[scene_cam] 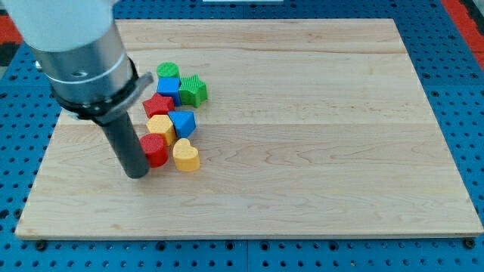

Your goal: Nudge the blue triangle along with yellow hexagon a bit left

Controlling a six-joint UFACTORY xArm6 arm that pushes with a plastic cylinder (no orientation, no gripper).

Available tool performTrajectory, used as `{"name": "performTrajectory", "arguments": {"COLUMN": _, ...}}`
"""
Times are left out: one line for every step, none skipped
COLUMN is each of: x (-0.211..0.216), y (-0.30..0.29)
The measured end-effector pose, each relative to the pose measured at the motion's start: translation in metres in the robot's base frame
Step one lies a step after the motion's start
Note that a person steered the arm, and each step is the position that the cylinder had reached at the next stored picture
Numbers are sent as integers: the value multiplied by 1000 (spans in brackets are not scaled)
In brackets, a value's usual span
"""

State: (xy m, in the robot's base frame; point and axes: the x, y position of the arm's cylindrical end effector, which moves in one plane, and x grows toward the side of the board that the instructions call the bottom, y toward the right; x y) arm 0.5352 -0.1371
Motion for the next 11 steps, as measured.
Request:
{"name": "performTrajectory", "arguments": {"x": 4, "y": 13}}
{"name": "performTrajectory", "arguments": {"x": 4, "y": 30}}
{"name": "performTrajectory", "arguments": {"x": 4, "y": 52}}
{"name": "performTrajectory", "arguments": {"x": 4, "y": 81}}
{"name": "performTrajectory", "arguments": {"x": 4, "y": 109}}
{"name": "performTrajectory", "arguments": {"x": -26, "y": 118}}
{"name": "performTrajectory", "arguments": {"x": -49, "y": 113}}
{"name": "performTrajectory", "arguments": {"x": -115, "y": 106}}
{"name": "performTrajectory", "arguments": {"x": -122, "y": 106}}
{"name": "performTrajectory", "arguments": {"x": -114, "y": 104}}
{"name": "performTrajectory", "arguments": {"x": -107, "y": 71}}
